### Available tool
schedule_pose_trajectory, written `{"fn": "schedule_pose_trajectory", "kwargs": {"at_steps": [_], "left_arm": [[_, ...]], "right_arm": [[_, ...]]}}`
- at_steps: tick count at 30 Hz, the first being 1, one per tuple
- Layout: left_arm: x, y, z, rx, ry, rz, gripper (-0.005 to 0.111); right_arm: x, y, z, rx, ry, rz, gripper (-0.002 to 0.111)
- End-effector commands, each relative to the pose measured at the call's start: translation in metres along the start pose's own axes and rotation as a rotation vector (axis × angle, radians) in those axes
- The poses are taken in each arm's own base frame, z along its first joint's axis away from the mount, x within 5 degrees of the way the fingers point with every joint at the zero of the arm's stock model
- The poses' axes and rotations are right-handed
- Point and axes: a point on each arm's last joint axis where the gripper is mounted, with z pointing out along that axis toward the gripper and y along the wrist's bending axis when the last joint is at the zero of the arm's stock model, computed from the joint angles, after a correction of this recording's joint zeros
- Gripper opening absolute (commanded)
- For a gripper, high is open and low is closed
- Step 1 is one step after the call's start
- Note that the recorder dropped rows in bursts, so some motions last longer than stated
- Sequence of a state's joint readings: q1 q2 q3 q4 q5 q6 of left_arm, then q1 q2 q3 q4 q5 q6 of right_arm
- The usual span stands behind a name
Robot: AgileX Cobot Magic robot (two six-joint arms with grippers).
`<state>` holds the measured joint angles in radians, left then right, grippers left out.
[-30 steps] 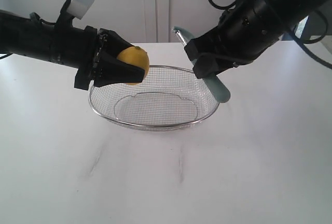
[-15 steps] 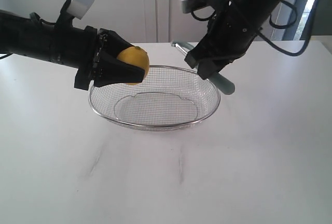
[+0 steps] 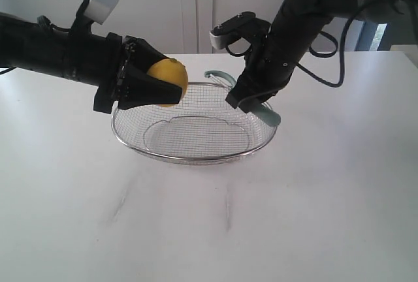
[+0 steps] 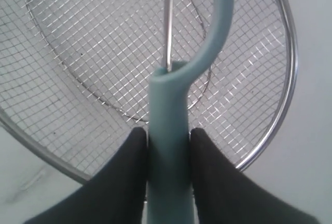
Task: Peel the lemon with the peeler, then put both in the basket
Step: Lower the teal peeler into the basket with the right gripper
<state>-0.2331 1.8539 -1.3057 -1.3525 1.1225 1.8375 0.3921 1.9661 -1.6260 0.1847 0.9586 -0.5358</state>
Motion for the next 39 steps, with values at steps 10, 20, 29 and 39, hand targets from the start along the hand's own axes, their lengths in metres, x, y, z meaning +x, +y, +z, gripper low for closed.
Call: {"fn": "schedule_pose_trajectory", "kwargs": {"at_steps": [10,20,29,39], "left_arm": [[-0.01,-0.01,-0.002,0.076,-0.067,0.003,0.0],[-0.01,-0.01,-0.002,0.076,-0.067,0.003,0.0],[-0.01,-0.01,-0.002,0.076,-0.067,0.003,0.0],[-0.01,-0.01,-0.002,0.076,-0.067,0.003,0.0]], "right_arm": [[-0.024,-0.017,0.024,0.017,-0.039,-0.016,0.0],[-0.025,-0.018,0.049,-0.007,-0.057,0.019,0.0],[-0.021,-0.015,0.072,-0.076,-0.04,-0.052,0.0],[-0.018,-0.013,0.09,-0.119,-0.039,-0.024,0.0]]}}
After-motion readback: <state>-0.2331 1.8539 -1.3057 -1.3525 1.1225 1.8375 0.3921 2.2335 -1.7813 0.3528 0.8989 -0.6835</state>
